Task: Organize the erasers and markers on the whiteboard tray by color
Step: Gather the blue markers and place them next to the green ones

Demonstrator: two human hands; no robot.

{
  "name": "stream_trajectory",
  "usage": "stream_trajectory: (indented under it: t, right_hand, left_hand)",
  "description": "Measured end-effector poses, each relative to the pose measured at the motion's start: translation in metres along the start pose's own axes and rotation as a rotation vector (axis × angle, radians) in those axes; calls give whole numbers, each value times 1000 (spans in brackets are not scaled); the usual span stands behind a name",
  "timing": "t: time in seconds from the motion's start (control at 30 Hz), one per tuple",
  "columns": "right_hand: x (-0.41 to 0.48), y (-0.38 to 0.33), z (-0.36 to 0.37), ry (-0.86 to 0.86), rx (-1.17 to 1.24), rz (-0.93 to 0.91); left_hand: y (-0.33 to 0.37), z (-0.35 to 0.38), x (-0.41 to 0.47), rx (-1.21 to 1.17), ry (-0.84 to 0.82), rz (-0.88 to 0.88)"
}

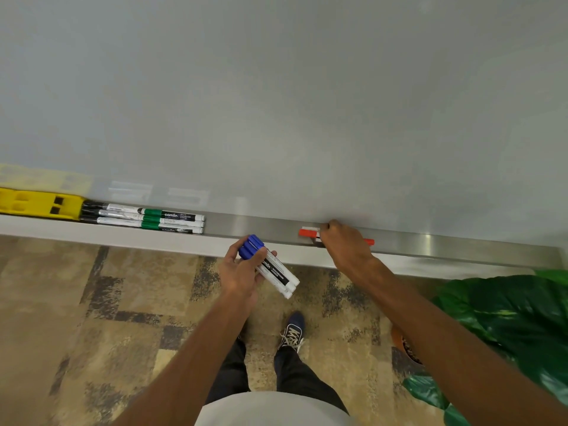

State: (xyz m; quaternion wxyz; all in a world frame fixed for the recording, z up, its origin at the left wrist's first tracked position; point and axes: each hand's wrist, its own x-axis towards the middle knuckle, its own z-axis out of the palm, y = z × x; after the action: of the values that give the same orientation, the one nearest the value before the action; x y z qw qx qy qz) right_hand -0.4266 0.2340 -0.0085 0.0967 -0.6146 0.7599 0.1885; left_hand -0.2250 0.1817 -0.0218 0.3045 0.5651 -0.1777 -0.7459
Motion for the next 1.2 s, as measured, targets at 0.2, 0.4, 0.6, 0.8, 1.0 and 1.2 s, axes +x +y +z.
stream_trajectory:
  t: [0.2,0.4,0.6,0.8,1.0,1.2]
  right_hand:
    - [-1,2,2,10,13,-7]
    - [-5,3,5,108,67,-19]
    - [-18,-34,1,297,955,162]
    - [-23,-93,-6,-159,2128,442]
    - [-13,-127,-20,-11,2298,536]
    - [4,-135,-31,73,2198,551]
  left_hand:
    - [-1,0,1,-11,-3,-3]
    - [1,0,1,-14,32,28]
    - [14,0,6,-67,87,105]
    - [29,-3,14,-114,162,199]
    - [41,-14,22,-161,255,228]
    - [55,-25,32,-46,217,272]
